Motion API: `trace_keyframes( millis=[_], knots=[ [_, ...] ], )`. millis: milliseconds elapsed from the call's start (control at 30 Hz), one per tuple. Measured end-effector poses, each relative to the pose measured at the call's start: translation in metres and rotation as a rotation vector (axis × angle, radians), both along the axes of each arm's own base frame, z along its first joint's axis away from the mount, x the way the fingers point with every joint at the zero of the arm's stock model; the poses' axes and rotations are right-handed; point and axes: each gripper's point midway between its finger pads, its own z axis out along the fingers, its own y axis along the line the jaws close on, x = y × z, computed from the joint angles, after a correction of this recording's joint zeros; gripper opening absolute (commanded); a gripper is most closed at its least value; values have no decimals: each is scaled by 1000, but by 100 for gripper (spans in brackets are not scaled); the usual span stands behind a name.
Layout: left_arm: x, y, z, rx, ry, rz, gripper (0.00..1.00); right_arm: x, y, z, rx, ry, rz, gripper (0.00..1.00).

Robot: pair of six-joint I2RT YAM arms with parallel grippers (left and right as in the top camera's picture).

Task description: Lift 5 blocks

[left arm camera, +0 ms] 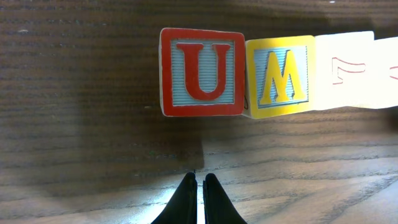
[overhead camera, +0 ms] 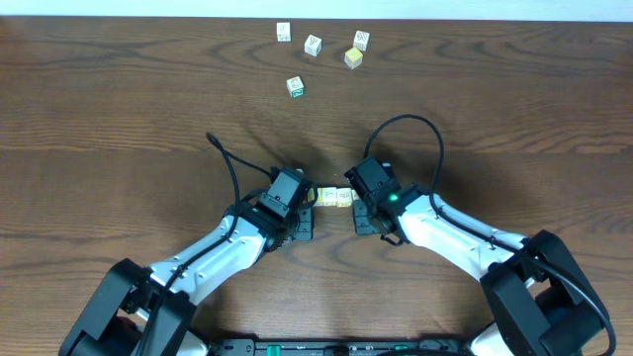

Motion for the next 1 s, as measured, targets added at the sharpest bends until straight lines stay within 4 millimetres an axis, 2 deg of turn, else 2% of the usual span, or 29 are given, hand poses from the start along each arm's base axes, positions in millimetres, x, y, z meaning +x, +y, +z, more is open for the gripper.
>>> trace_keyframes(
  millis=[267,400,733,1000],
  knots=[
    [0,0,0,0,0,0,7,32,-18,6,31,-74,-96,1],
    [0,0,0,0,1,0,7,41,-21,7,71,-84,-124,1],
    [0,0,0,0,0,0,7,42,-2,11,185,-65,-99,1],
    [0,0,0,0,0,0,7,39,4,11,215,-47,-88,1]
  ],
)
